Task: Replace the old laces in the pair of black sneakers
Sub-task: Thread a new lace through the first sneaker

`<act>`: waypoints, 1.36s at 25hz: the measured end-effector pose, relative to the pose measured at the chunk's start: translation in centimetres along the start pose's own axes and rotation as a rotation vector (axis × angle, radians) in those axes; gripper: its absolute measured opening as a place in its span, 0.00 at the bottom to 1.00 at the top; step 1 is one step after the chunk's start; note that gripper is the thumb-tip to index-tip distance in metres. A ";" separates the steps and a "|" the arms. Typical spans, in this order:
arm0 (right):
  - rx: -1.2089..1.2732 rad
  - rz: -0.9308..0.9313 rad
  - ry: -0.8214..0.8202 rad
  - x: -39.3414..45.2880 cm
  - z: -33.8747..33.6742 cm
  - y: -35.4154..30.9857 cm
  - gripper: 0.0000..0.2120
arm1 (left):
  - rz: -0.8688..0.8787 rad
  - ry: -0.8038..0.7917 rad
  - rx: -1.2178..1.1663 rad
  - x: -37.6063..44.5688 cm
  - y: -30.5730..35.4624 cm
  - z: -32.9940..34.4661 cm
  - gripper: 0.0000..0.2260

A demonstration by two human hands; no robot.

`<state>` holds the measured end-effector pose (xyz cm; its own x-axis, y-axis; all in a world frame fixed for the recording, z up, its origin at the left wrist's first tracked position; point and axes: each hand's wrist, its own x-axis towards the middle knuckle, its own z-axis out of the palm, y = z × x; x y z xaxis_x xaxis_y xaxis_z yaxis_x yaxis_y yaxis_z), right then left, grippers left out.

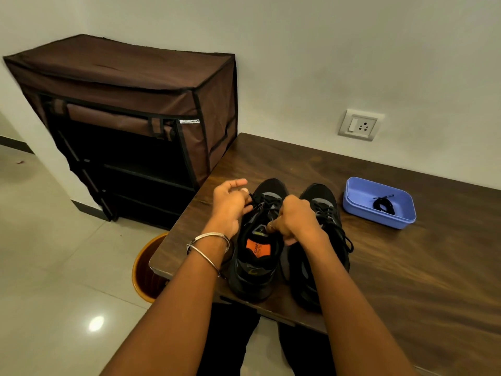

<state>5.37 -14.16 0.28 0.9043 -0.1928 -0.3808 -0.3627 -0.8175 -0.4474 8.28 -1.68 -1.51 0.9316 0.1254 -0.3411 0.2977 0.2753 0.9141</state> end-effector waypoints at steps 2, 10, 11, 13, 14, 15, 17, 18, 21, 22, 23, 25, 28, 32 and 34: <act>0.038 -0.003 0.009 0.1 0.1 0.0 0.13 | 0.000 -0.021 -0.359 -0.1 1.3 -0.4 0.12; -0.038 -0.035 0.120 0.6 -0.4 1.4 0.17 | 0.415 -0.109 1.013 1.2 0.3 -2.1 0.04; -0.059 -0.035 0.109 0.6 -0.3 1.4 0.19 | 0.369 -0.185 1.134 1.4 -0.3 -1.9 0.05; -0.075 -0.025 0.075 0.8 -0.1 1.5 0.21 | 0.344 -0.181 1.166 1.8 -1.0 -1.4 0.02; -0.068 -0.021 0.060 0.8 -0.2 1.5 0.21 | 0.375 -0.138 1.168 1.9 -1.2 -1.3 0.02; -0.055 -0.015 0.044 0.8 -0.3 1.5 0.19 | 0.384 -0.103 1.167 2.2 -1.5 -1.2 0.04; -0.035 -0.011 0.022 0.9 -0.5 1.4 0.16 | 0.340 -0.075 1.016 2.4 -1.8 -1.1 0.07; -0.029 -0.015 0.017 0.9 -0.5 1.5 0.16 | 0.284 -0.071 0.836 2.4 -1.7 -1.0 0.08; -0.051 -0.039 0.032 0.8 -0.2 1.4 0.16 | 0.106 -0.021 -0.039 1.5 0.2 -0.8 0.12; -0.059 -0.042 0.036 0.8 -0.1 1.3 0.16 | 0.089 -0.001 -0.332 1.2 1.2 -1.1 0.12; -0.058 -0.041 0.039 0.7 -0.1 1.2 0.17 | 0.104 -0.001 -0.575 0.9 2.1 -1.6 0.12; -0.037 -0.024 0.038 0.7 -0.2 1.3 0.18 | 0.150 -0.024 -0.813 0.8 3.1 -2.3 0.12; 0.029 0.000 0.004 0.8 -0.3 1.5 0.19 | 0.281 0.045 -0.034 1.0 1.7 -2.8 0.11; 0.047 0.005 -0.009 1.1 -0.2 1.5 0.21 | 0.319 -0.106 1.190 1.1 -0.3 -2.0 0.07; 0.045 0.026 -0.022 1.3 -0.3 1.5 0.21 | 0.329 -0.058 1.291 1.3 -0.4 -1.3 0.05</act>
<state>6.12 -15.81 -0.63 0.8895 -0.2013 -0.4102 -0.3961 -0.7870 -0.4729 9.05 -0.40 -2.62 0.9956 -0.0378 -0.0855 0.0115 -0.8583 0.5131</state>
